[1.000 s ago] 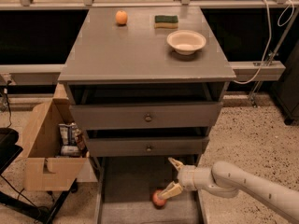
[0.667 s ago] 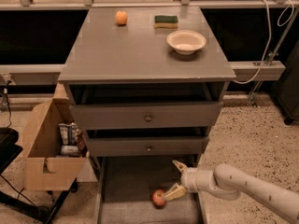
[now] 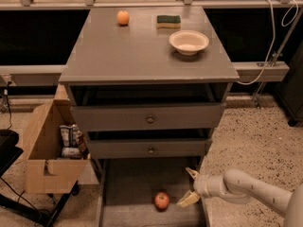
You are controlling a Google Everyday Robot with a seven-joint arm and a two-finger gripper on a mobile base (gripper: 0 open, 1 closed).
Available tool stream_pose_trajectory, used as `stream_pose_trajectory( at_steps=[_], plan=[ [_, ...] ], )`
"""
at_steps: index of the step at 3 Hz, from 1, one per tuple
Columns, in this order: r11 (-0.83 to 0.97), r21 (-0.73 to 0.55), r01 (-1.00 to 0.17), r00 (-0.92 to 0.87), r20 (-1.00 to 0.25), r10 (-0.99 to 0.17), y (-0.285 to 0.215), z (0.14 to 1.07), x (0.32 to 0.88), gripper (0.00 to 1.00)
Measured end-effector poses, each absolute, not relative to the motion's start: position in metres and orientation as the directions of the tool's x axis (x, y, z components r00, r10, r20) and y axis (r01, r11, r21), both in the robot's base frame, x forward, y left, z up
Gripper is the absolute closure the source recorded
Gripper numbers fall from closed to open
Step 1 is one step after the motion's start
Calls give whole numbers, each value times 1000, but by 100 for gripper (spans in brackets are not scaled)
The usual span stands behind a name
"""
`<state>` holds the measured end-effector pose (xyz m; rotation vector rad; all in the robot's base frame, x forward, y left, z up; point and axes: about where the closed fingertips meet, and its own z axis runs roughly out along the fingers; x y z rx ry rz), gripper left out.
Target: Pick apple from bottom drawer and place on counter
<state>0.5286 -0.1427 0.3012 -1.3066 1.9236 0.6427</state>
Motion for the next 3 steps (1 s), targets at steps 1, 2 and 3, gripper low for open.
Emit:
stream_pose_trajectory(
  at_steps=[1,2,3],
  plan=[
    [348,0,-938,-220,-775,-592,-155,254,538,0],
    [316,-3,-949,-198,-773,-603,-146,218,542,0],
    [309,3,-951,-198,-776,-600,-143,215,541,0]
  ],
)
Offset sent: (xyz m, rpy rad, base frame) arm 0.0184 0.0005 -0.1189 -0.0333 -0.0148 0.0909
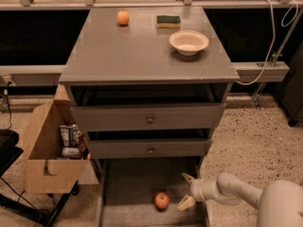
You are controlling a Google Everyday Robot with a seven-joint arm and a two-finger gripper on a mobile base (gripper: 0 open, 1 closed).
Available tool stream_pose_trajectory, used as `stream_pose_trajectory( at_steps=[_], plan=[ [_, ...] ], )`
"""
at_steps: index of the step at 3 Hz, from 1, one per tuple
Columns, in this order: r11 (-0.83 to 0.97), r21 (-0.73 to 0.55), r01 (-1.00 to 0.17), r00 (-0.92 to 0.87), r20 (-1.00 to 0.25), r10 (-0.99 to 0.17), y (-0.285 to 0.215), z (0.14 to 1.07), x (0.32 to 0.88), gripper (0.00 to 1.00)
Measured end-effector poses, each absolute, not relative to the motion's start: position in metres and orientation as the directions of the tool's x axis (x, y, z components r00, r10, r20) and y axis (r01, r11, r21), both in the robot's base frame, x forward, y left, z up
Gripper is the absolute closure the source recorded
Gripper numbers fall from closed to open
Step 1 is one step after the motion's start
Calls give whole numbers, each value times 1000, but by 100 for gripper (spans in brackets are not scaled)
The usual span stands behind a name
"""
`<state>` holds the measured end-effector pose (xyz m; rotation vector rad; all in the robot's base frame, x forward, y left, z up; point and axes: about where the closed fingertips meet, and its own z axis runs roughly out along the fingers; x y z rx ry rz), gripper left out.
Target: Pick apple from bottom drawer and place on counter
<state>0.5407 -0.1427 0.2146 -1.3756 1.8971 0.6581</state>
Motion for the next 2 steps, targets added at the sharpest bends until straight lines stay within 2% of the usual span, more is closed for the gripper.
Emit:
stream_pose_trajectory(
  at_steps=[2],
  plan=[
    [199,83,-977,-178,-829,-530,-90,170,515,0]
  ],
)
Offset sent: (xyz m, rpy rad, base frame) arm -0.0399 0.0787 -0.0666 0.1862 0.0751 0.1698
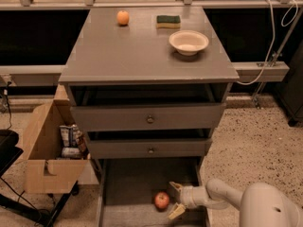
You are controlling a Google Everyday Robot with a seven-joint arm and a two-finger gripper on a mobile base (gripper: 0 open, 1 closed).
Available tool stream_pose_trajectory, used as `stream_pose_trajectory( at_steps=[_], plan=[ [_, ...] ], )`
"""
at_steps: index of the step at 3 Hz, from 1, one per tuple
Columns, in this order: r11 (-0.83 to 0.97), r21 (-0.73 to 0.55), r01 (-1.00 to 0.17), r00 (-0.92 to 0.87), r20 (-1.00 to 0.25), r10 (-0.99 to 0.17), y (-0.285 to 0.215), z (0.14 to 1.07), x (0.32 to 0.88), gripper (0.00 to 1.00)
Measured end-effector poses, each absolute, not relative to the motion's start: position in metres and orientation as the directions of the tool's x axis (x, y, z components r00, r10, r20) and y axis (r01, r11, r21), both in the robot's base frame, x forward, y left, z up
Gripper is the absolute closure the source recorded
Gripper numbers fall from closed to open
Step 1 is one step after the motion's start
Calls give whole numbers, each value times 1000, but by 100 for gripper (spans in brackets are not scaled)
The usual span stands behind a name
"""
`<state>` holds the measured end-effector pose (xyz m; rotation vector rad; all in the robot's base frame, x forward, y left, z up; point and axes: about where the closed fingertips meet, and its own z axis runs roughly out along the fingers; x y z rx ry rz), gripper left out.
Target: Pick apple from bottom drawer and place on counter
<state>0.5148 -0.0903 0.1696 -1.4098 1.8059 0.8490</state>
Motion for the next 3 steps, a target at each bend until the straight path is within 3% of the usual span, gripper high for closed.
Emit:
stream_pose_trajectory(
  at_steps=[1,3],
  plan=[
    [136,108,-985,-162,-855,-493,-59,149,507,4],
    [89,143,-986,-167,-877,-451,-31,116,506,49]
  ],
)
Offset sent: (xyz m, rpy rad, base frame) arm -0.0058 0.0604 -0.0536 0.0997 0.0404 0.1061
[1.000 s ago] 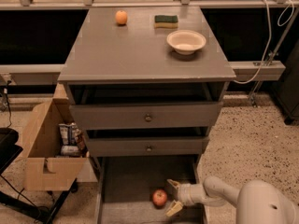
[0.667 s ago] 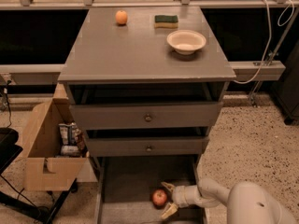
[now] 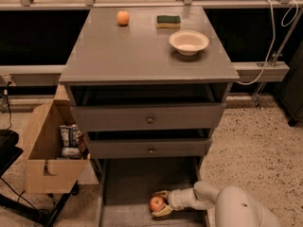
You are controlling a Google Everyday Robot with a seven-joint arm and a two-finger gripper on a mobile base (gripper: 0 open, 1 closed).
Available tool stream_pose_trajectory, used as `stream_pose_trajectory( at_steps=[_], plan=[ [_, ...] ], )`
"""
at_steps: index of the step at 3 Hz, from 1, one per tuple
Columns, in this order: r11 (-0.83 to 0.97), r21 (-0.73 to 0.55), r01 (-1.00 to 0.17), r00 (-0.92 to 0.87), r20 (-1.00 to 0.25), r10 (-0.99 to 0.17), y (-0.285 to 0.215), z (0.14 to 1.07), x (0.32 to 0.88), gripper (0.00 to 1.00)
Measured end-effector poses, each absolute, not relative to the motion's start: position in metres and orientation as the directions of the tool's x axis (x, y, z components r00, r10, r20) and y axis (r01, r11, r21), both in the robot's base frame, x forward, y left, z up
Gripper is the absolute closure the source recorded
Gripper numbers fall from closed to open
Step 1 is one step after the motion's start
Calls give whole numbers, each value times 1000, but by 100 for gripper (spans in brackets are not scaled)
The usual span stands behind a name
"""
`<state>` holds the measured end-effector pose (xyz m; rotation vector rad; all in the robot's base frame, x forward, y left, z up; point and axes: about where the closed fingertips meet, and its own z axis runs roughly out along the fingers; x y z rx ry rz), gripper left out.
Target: Pick apple from bottom drawer and place on counter
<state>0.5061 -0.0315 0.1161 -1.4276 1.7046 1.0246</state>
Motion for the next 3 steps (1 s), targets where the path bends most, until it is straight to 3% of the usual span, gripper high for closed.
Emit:
stream_pose_trajectory(
  at_steps=[1,2,3],
  plan=[
    [78,172,-982,-189,-900,-394,-26,125,504,72],
    [120,125,-985,-161,-911,-379,-44,157,517,95],
    [253,60,-966,-163,-898,-408,-101,229,536,100]
  ],
)
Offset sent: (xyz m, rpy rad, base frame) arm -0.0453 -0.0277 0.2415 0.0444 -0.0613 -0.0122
